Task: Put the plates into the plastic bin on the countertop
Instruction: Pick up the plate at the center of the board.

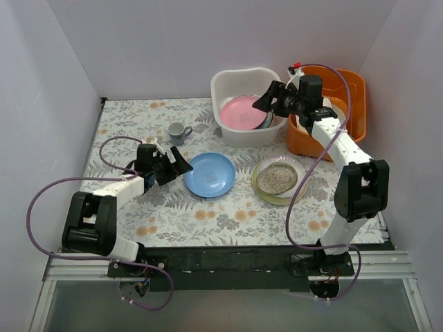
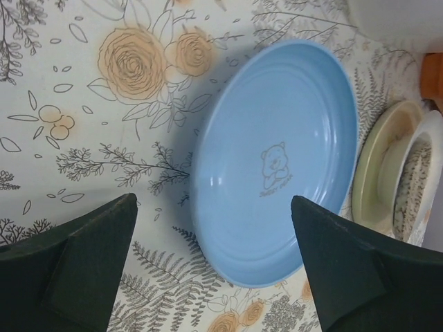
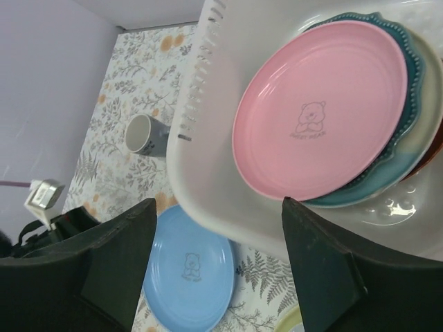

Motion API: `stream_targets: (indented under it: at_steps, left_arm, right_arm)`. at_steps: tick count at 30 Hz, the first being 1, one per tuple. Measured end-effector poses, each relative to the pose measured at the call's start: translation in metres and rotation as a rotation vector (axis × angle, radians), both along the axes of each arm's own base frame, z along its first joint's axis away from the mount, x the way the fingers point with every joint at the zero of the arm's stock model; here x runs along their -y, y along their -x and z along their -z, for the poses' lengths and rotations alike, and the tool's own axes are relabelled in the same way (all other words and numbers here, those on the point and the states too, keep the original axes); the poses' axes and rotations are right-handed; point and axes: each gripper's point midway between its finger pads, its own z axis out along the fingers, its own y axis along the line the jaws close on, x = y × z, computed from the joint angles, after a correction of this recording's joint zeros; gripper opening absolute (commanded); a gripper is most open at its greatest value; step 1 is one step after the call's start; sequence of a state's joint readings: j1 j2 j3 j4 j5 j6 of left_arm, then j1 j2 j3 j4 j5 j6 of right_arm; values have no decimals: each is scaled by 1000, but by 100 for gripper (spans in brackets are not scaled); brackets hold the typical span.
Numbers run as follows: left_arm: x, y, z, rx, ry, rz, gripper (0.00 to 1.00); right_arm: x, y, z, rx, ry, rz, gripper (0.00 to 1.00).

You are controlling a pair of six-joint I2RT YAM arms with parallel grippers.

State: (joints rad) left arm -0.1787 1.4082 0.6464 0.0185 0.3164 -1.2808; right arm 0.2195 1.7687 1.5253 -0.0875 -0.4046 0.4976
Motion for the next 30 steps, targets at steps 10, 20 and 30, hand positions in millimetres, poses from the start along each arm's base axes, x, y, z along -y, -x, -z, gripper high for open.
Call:
stream_targets:
  at_steps: [10, 20, 30]
  left_arm:
    - [11, 2, 32, -104, 44, 33, 58]
    - [16, 3, 46, -152, 71, 40, 0]
    - [17, 5, 50, -171, 75, 39, 0]
  right_arm:
    - [-8, 43, 8, 3, -19, -63, 74]
    - [-10, 52, 24, -28, -26, -87, 73]
    - [-13, 54, 23, -29, -34, -102, 72]
